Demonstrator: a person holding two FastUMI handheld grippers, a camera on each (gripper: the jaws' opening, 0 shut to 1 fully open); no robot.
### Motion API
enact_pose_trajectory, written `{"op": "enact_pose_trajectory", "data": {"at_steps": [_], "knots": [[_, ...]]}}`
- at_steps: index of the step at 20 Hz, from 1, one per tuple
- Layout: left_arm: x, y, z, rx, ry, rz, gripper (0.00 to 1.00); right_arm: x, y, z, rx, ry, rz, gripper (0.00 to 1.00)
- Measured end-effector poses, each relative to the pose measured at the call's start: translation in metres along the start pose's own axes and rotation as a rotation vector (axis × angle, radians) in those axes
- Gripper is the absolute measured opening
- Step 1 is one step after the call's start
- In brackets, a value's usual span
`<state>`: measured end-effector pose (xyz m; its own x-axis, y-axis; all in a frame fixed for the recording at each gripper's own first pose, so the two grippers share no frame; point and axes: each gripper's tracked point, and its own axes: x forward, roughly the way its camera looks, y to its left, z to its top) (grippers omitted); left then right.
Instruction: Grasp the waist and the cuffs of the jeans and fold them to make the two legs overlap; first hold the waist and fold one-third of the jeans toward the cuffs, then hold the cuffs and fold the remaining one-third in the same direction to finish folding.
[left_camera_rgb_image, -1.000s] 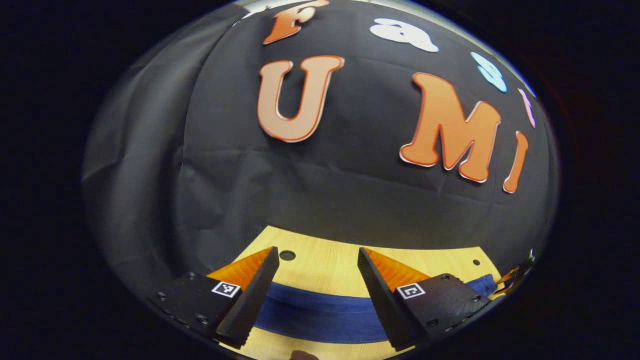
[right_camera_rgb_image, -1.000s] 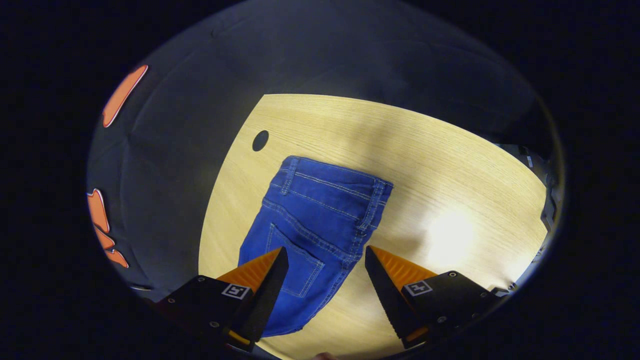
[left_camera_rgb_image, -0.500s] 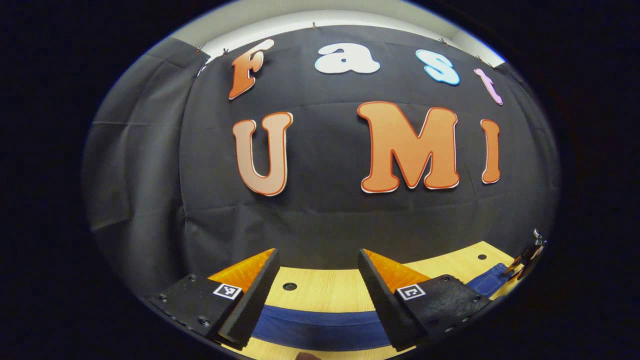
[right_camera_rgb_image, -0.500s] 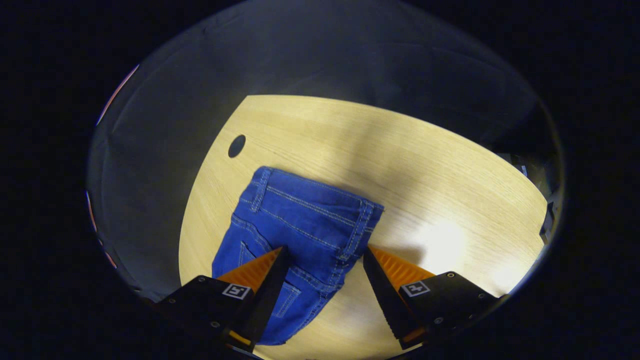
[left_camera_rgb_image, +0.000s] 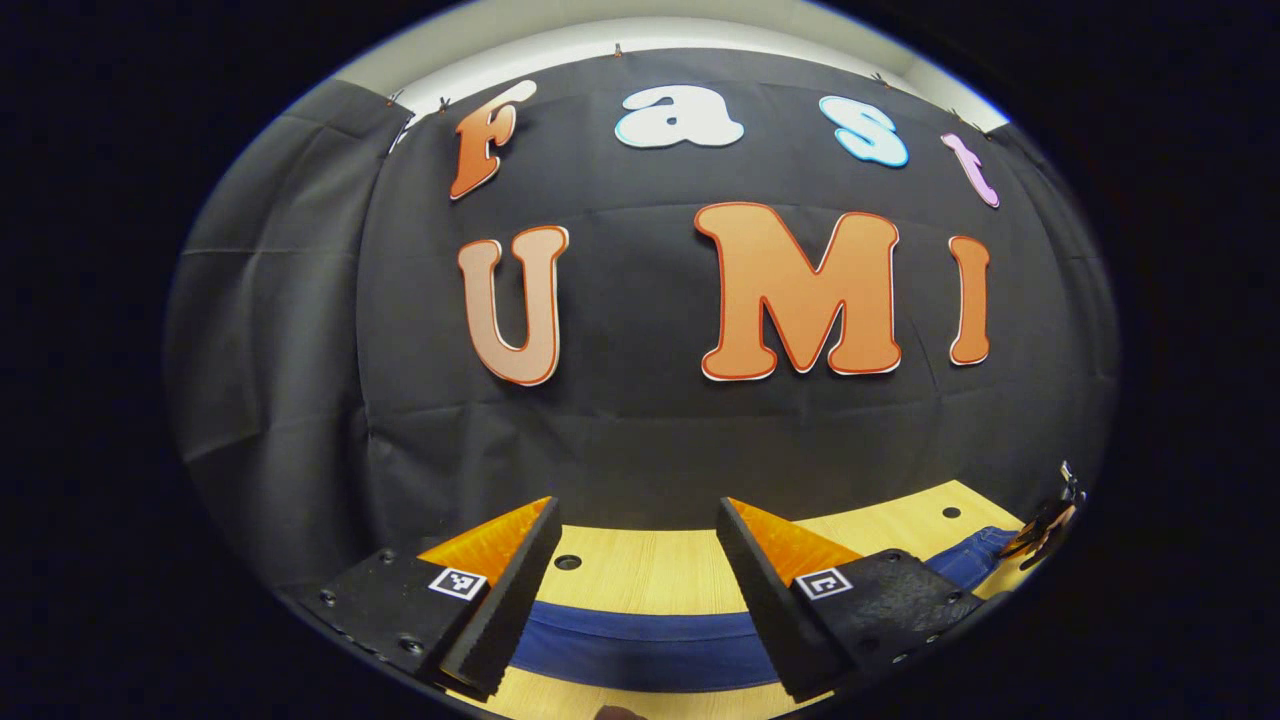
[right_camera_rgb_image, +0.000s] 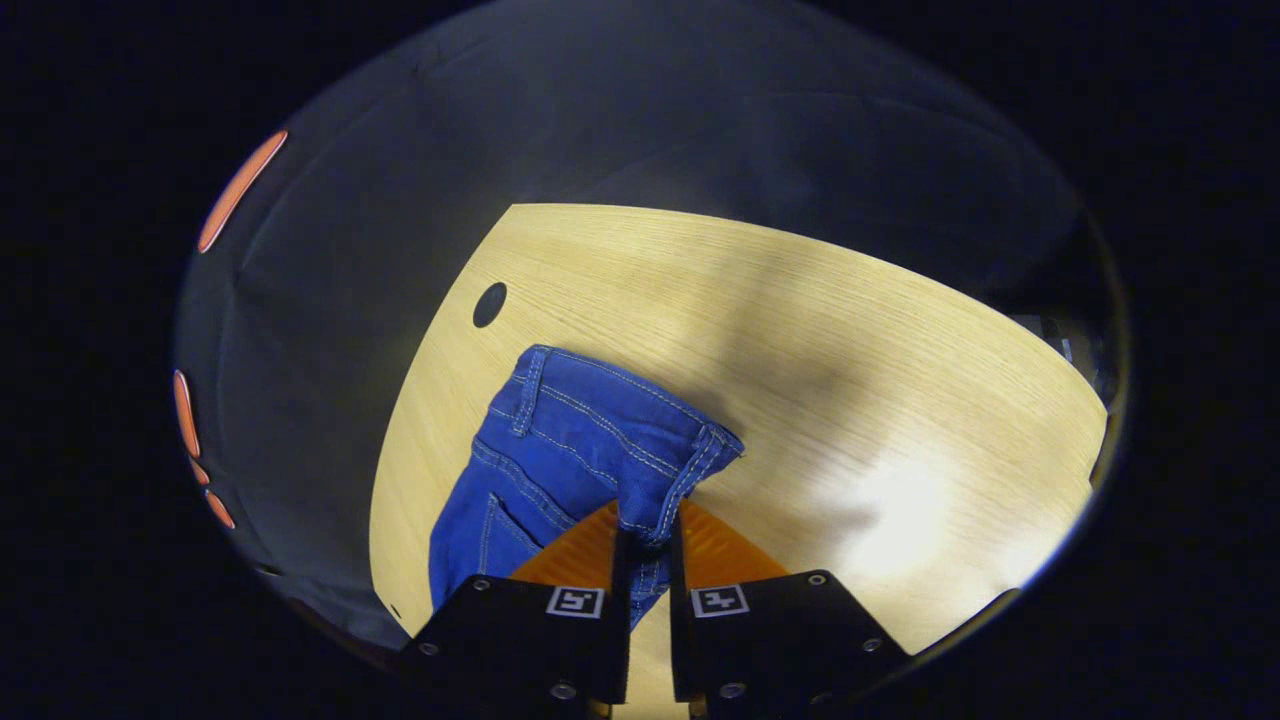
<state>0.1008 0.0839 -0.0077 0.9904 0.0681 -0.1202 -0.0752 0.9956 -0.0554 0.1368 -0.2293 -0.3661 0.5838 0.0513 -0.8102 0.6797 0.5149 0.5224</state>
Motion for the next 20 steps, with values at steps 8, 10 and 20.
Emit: {"op": "enact_pose_trajectory", "data": {"at_steps": [8, 10, 20], "knots": [[-0.029, 0.013, -0.007, -0.02, -0.004, 0.05, 0.96, -0.042, 0.045, 0.006, -0.204, -0.076, 0.072, 0.17], [-0.034, 0.01, -0.01, -0.028, -0.007, 0.054, 0.96, -0.052, 0.051, -0.001, -0.254, -0.096, 0.078, 0.17], [-0.061, 0.004, -0.022, -0.022, 0.013, 0.109, 0.96, -0.115, 0.112, -0.033, -0.502, -0.246, 0.193, 0.17]]}}
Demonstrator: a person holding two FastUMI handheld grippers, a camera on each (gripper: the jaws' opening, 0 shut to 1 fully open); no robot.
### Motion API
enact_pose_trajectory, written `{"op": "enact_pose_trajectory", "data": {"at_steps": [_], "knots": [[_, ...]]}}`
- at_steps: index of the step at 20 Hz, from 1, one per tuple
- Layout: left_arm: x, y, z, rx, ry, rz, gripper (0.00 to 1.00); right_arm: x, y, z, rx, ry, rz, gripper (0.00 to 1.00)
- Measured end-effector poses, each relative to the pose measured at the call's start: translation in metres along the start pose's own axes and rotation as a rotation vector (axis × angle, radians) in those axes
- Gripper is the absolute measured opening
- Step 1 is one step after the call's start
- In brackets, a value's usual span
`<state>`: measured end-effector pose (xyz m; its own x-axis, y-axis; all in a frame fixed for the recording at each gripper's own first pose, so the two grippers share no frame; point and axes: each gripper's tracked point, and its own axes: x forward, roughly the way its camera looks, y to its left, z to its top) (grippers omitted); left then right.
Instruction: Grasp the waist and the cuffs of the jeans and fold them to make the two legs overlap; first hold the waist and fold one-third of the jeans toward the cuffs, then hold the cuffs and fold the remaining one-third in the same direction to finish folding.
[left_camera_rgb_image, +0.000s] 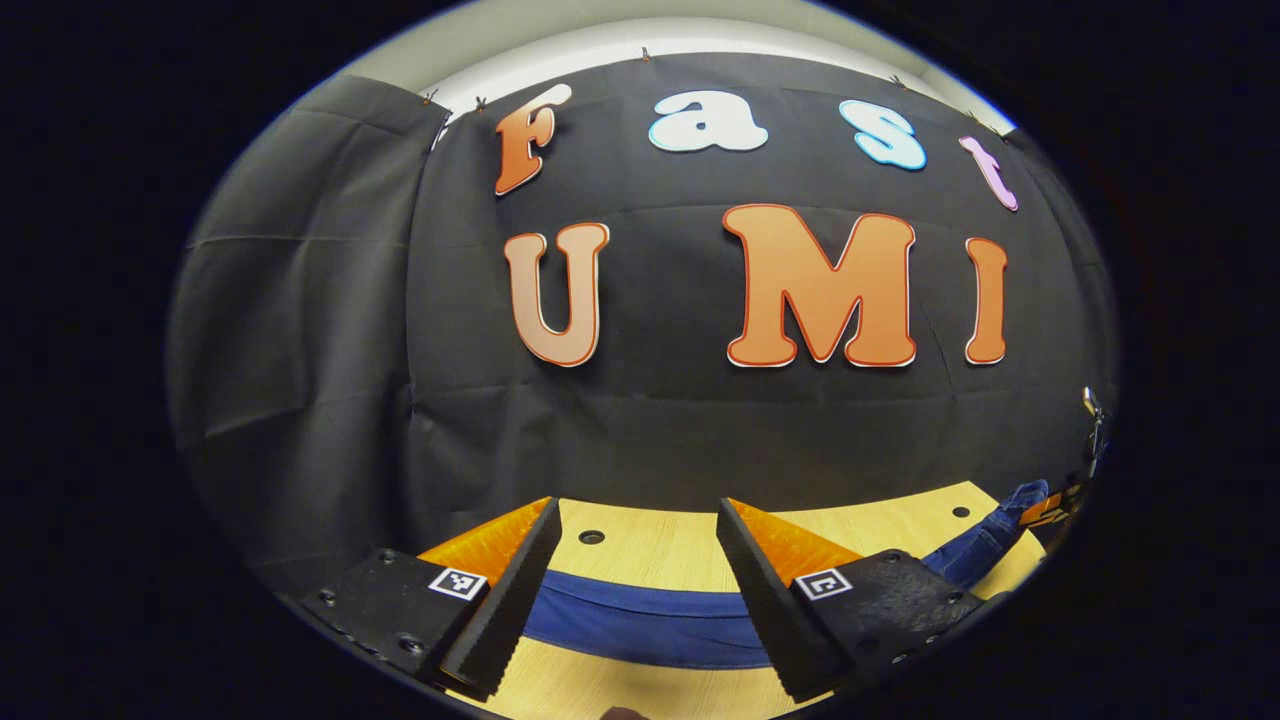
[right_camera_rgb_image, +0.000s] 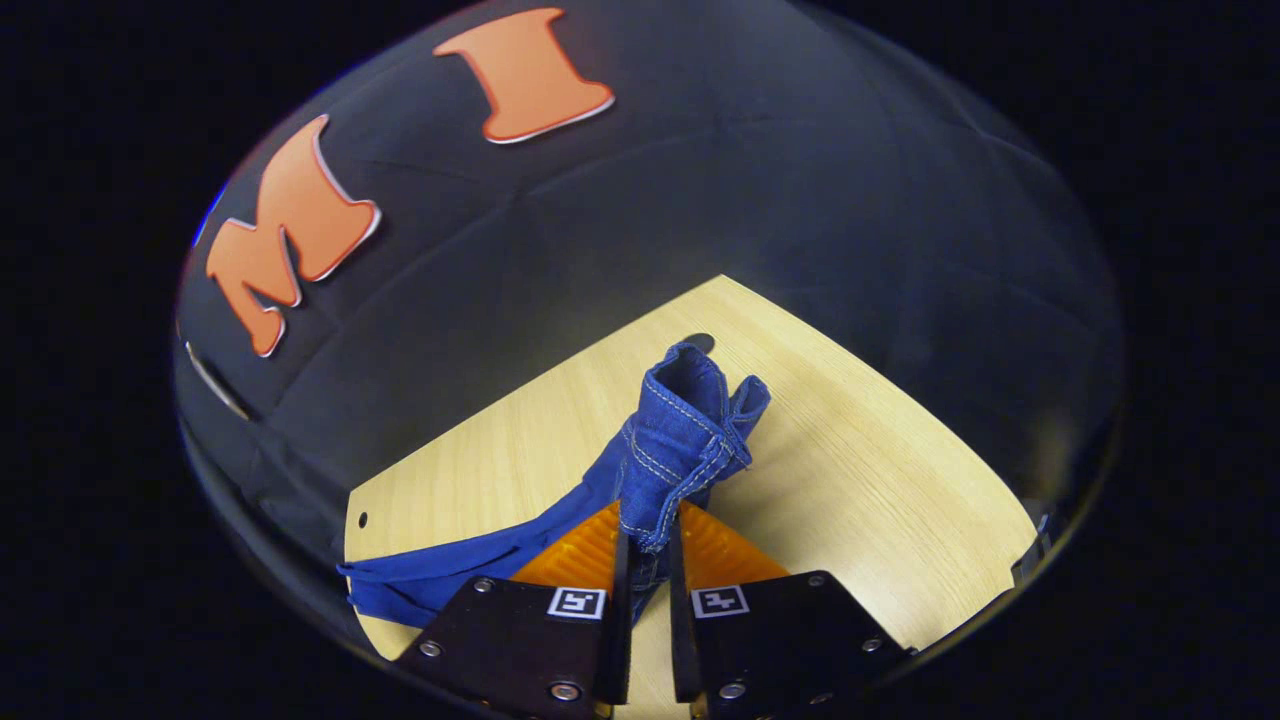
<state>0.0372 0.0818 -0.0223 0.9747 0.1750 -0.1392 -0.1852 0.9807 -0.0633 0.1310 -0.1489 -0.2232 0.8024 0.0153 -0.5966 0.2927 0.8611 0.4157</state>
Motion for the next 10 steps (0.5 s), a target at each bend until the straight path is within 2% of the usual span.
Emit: {"op": "enact_pose_trajectory", "data": {"at_steps": [5, 10], "knots": [[-0.007, -0.001, -0.004, 0.01, 0.012, 0.006, 0.96, -0.029, 0.031, 0.003, -0.081, -0.068, 0.035, 0.17], [0.003, 0.006, -0.005, 0.022, 0.007, -0.03, 0.96, -0.042, 0.059, -0.001, -0.131, -0.11, 0.031, 0.17]]}}
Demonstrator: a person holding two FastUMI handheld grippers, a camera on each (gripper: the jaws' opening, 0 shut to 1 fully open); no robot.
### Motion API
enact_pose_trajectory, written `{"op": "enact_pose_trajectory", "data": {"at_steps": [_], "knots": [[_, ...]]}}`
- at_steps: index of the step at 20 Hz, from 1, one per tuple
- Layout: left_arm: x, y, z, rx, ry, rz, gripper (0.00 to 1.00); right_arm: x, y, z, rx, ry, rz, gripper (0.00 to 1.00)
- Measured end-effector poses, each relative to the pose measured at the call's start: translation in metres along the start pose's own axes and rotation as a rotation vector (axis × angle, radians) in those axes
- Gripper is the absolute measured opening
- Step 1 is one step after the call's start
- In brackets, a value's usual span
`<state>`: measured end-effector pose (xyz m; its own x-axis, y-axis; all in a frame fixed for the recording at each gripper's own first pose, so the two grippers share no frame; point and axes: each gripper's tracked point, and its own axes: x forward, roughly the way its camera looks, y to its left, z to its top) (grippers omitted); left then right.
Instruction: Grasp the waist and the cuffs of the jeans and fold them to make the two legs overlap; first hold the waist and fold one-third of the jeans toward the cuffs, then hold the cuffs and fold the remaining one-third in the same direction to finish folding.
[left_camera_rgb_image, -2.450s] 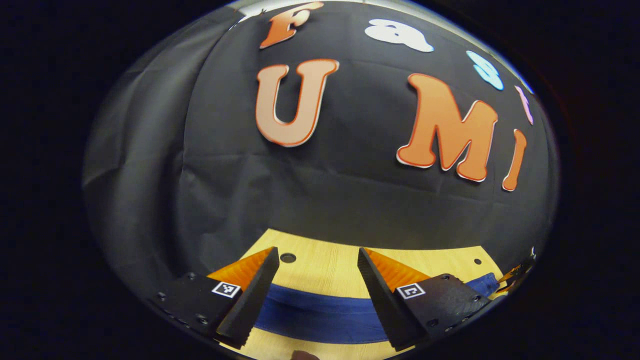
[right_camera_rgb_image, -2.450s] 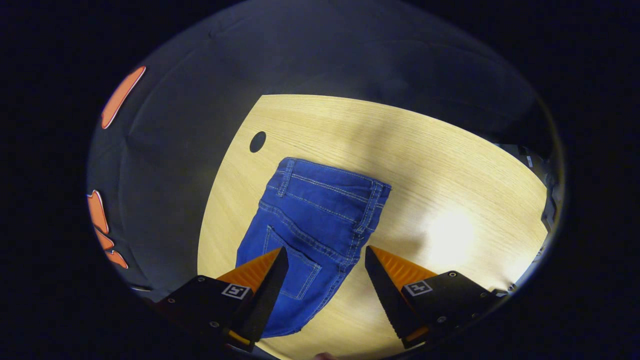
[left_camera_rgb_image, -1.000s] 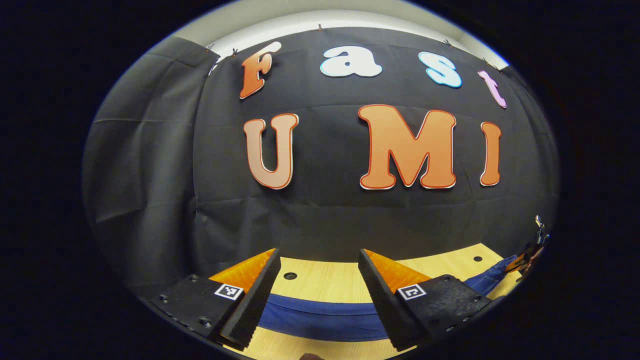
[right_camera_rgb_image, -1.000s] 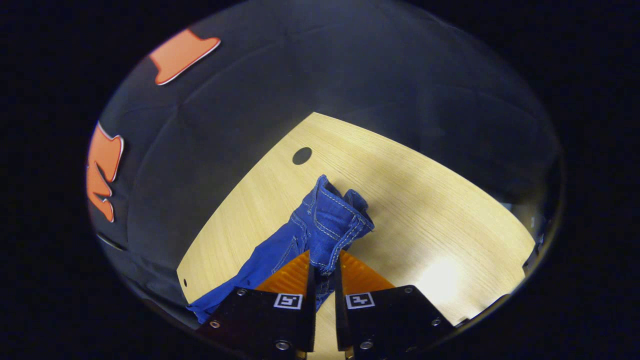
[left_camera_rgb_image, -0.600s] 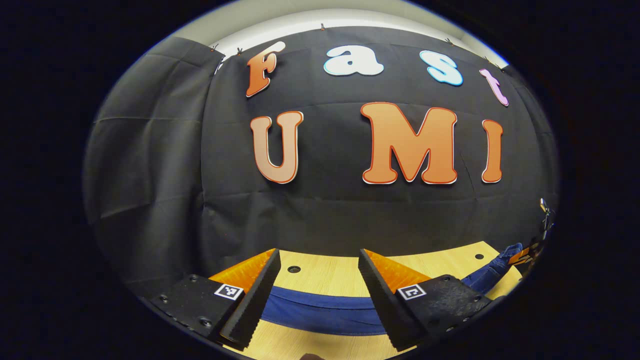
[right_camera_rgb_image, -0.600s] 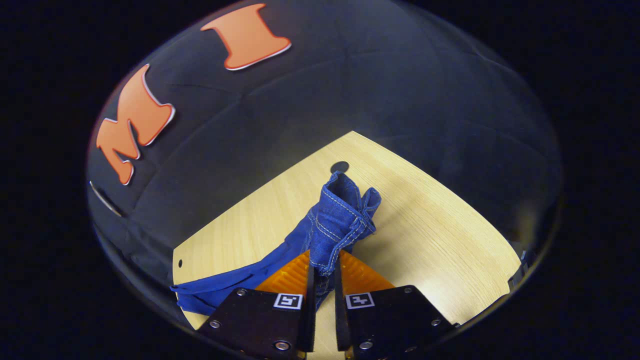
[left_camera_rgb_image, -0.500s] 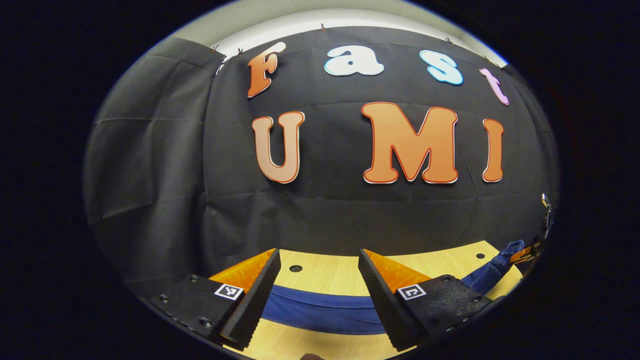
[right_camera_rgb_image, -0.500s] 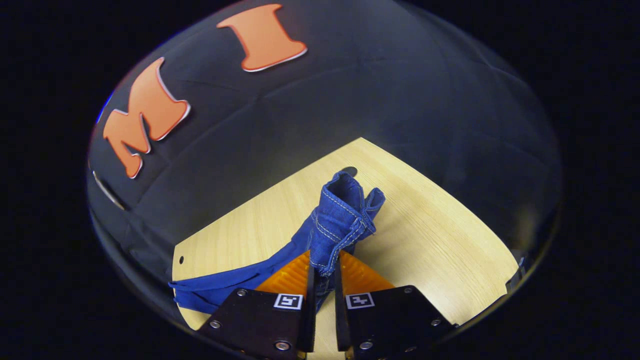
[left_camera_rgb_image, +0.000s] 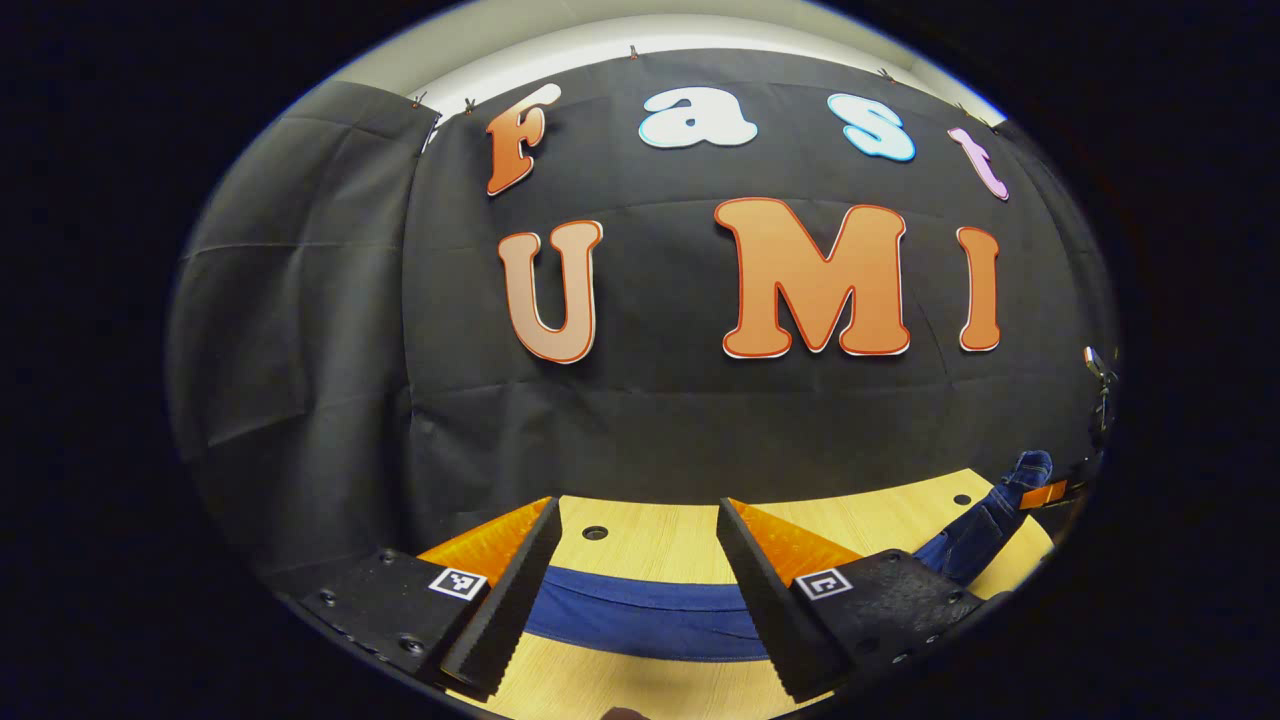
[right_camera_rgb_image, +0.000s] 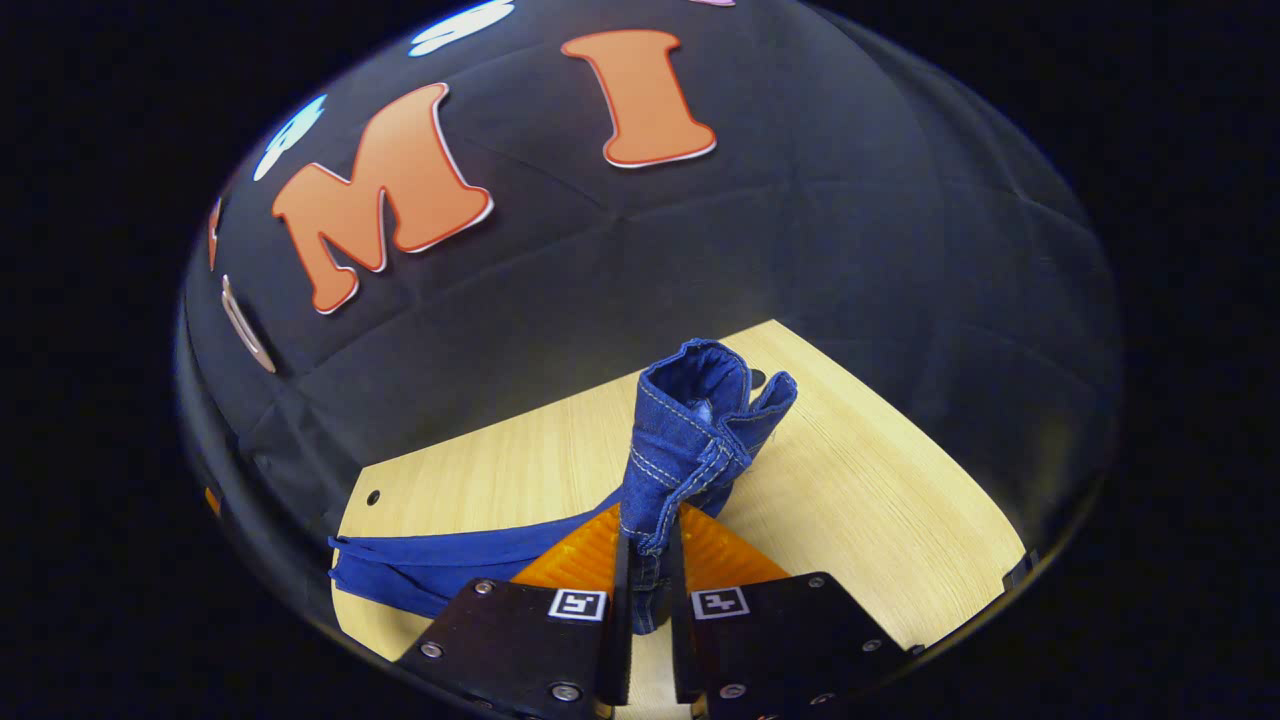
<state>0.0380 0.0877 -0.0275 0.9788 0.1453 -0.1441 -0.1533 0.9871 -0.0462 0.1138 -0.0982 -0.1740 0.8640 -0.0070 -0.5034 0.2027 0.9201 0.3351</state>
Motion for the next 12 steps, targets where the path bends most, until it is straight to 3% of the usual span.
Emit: {"op": "enact_pose_trajectory", "data": {"at_steps": [6, 12], "knots": [[0.03, 0.028, -0.011, -0.045, 0.004, -0.049, 0.96, -0.016, 0.039, -0.003, -0.067, -0.02, -0.003, 0.17], [0.055, 0.078, -0.042, -0.101, 0.061, -0.036, 0.96, 0.01, 0.116, -0.025, -0.171, 0.02, 0.035, 0.17]]}}
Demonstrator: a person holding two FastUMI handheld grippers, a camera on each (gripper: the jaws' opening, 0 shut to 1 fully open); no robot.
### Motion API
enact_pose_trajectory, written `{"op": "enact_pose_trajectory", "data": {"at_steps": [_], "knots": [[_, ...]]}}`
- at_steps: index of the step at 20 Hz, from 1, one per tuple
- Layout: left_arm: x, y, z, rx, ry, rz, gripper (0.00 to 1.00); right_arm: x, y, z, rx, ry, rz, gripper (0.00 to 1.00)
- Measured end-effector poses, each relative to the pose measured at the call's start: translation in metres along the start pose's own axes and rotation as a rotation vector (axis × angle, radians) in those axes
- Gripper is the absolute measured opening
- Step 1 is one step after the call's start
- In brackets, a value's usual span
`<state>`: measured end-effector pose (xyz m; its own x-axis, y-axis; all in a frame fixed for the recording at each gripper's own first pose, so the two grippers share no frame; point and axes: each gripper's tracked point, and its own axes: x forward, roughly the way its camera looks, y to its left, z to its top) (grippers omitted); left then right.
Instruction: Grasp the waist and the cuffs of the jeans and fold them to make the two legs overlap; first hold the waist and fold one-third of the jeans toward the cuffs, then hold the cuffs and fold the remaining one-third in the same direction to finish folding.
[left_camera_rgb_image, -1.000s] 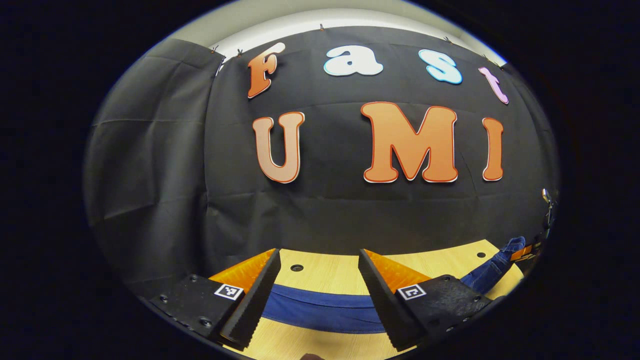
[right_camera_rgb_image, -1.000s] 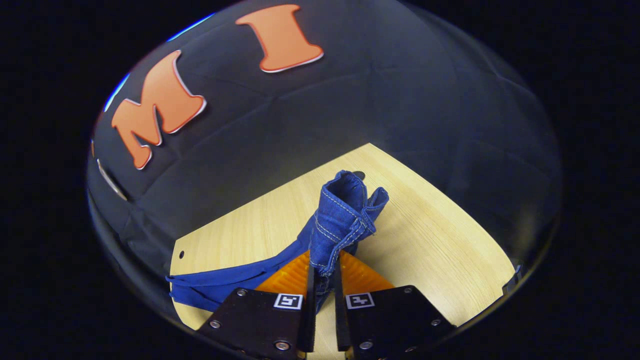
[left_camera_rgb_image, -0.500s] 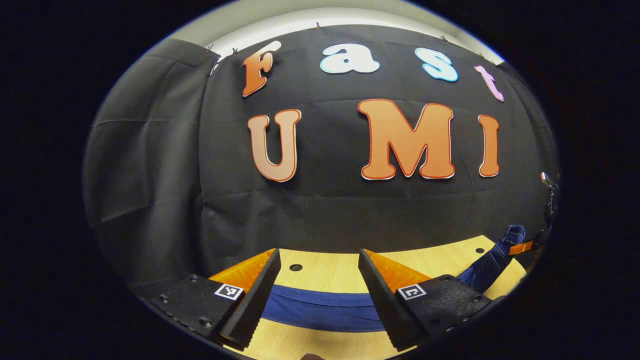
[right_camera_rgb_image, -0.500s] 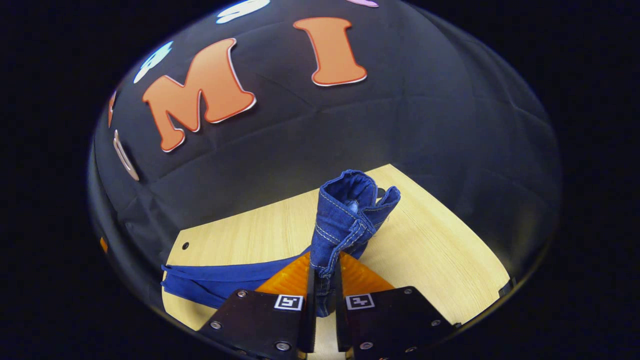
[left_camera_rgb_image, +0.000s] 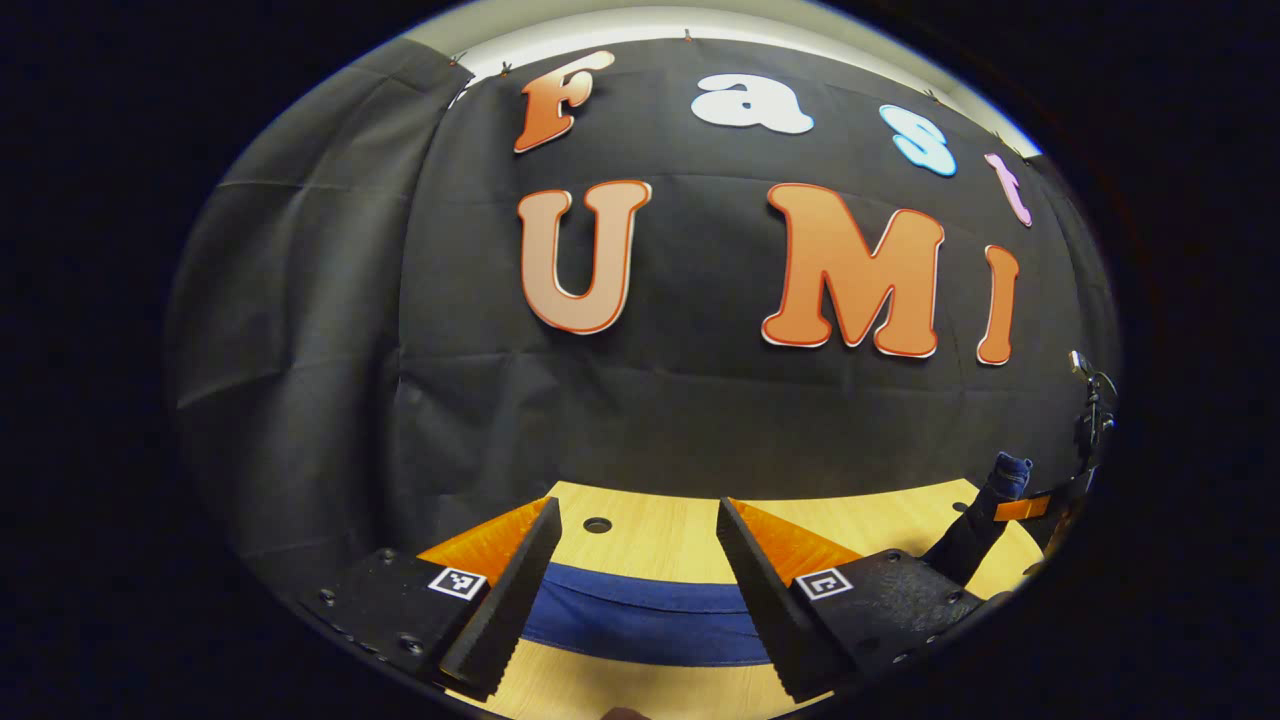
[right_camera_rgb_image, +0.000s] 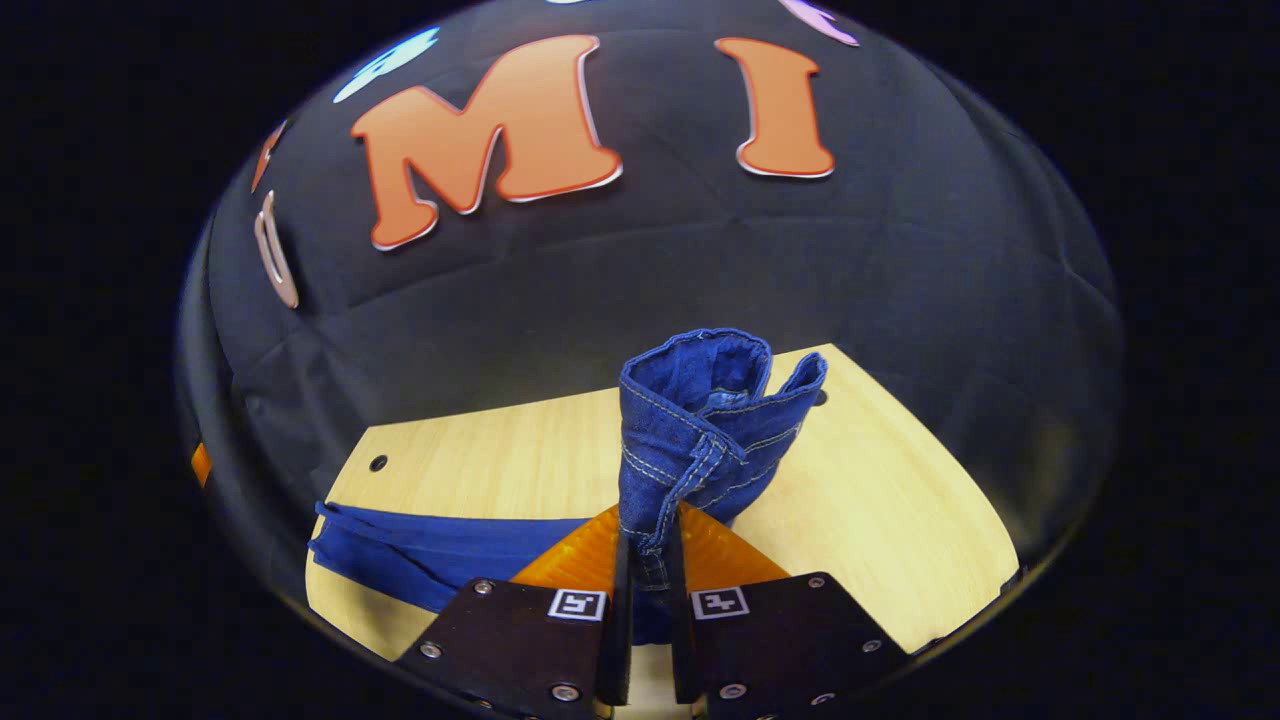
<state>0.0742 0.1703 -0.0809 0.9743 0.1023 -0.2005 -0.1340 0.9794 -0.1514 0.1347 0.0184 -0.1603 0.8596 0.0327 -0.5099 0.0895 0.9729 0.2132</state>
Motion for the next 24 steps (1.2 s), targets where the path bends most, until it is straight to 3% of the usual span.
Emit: {"op": "enact_pose_trajectory", "data": {"at_steps": [9, 10, 14, 15, 16, 17, 21, 24], "knots": [[0.024, 0.072, -0.033, -0.068, 0.08, 0.079, 0.98, 0.036, 0.088, -0.064, -0.132, 0.134, 0.109, 0.18], [0.027, 0.077, -0.037, -0.078, 0.089, 0.082, 0.98, 0.041, 0.093, -0.076, -0.135, 0.165, 0.115, 0.12], [0.035, 0.094, -0.063, -0.138, 0.158, 0.1, 0.98, 0.035, 0.129, -0.096, -0.138, 0.199, 0.212, 0.36], [0.038, 0.097, -0.071, -0.156, 0.177, 0.1, 0.98, 0.032, 0.135, -0.096, -0.135, 0.197, 0.227, 0.55], [0.041, 0.097, -0.078, -0.173, 0.199, 0.097, 0.98, 0.029, 0.137, -0.095, -0.13, 0.196, 0.234, 0.55], [0.043, 0.1, -0.088, -0.186, 0.226, 0.099, 0.98, 0.025, 0.132, -0.092, -0.127, 0.194, 0.234, 0.67], [0.055, 0.111, -0.126, -0.264, 0.335, 0.095, 0.98, 0.011, 0.114, -0.062, -0.15, 0.098, 0.177, 0.8], [0.067, 0.12, -0.16, -0.316, 0.415, 0.116, 0.98, -0.005, 0.08, -0.03, -0.173, 0.004, 0.086, 0.87]]}}
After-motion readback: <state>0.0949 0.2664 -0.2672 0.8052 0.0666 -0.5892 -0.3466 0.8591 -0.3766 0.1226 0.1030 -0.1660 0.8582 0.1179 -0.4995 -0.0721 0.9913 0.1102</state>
